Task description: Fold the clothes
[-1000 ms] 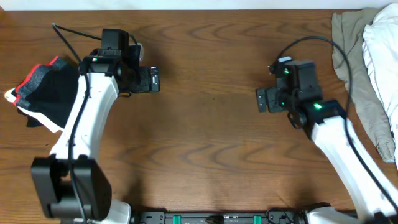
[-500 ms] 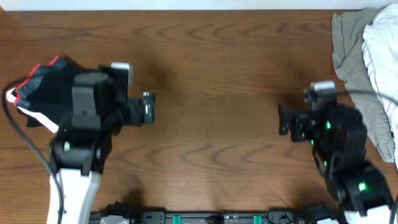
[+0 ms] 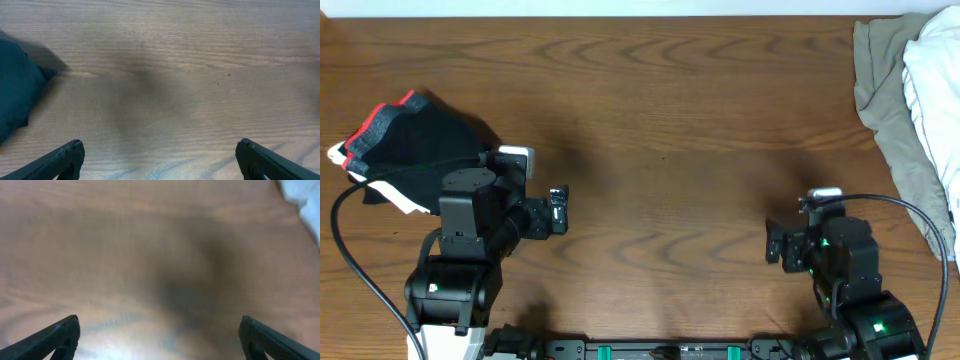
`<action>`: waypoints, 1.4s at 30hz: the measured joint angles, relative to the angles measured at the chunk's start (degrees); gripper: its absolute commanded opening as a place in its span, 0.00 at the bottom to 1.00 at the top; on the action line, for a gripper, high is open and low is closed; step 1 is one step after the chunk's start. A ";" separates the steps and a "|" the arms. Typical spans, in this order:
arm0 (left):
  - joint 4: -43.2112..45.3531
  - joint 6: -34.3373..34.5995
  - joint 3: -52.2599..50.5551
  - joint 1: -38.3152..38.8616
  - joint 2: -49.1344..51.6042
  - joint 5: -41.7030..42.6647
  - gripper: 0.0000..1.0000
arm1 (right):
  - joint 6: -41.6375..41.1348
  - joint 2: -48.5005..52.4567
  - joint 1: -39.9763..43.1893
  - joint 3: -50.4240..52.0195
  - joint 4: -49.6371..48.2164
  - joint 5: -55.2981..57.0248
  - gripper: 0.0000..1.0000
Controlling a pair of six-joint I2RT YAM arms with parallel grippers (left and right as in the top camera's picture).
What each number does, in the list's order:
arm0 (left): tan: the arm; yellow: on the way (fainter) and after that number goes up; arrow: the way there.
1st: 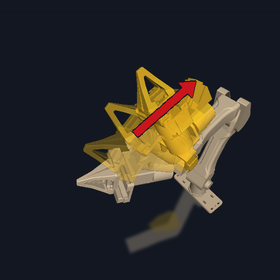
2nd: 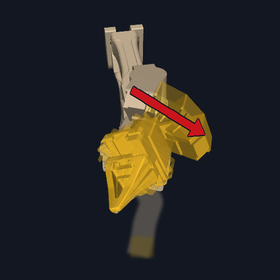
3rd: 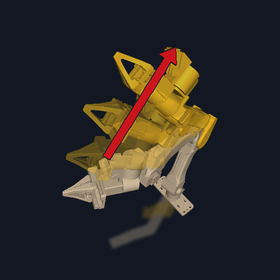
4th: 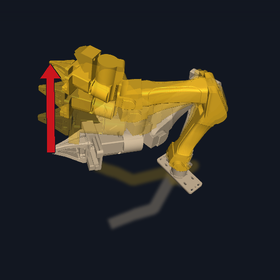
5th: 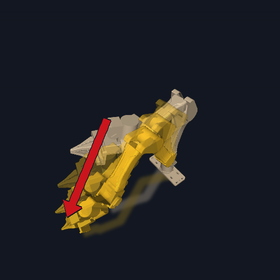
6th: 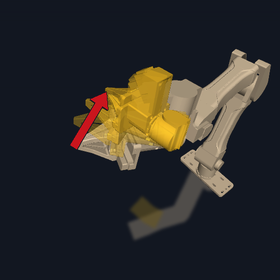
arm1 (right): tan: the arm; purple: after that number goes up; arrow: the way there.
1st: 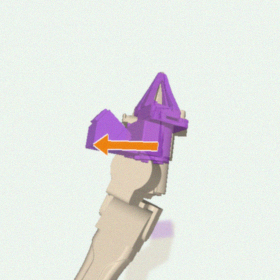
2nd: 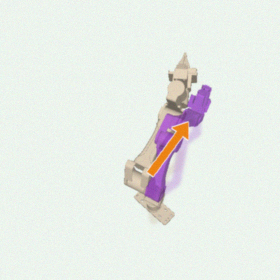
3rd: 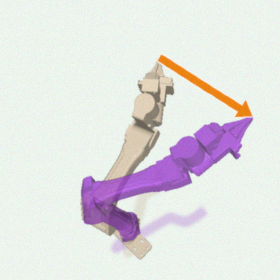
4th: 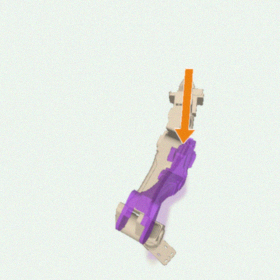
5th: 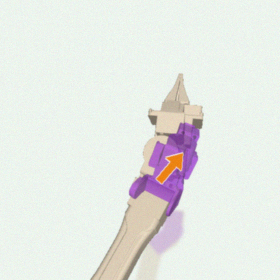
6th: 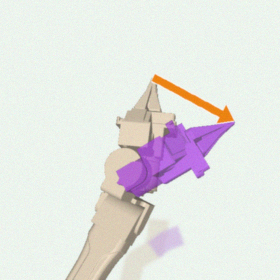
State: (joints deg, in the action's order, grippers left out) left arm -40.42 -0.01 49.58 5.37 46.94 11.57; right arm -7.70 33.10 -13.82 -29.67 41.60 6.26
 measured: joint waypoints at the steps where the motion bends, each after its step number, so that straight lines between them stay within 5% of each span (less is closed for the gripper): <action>1: 0.00 0.00 0.00 0.00 -0.02 0.00 0.98 | 0.00 0.04 0.00 0.02 1.22 0.00 0.99; 18: 0.00 0.00 0.00 0.00 0.00 0.00 0.98 | 0.00 -1.05 0.00 0.17 8.33 0.02 0.99; 35: 0.02 0.00 -0.07 0.00 0.00 -0.02 0.98 | 0.00 -22.86 7.21 0.96 9.40 0.76 0.99; 42: 0.00 0.00 -0.07 0.00 0.00 0.00 0.98 | 0.00 -32.11 10.75 9.77 -0.70 0.22 0.99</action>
State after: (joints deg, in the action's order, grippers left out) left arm -40.42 -0.01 49.52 5.37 46.94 11.57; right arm -7.70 0.99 -3.07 -19.90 40.91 6.48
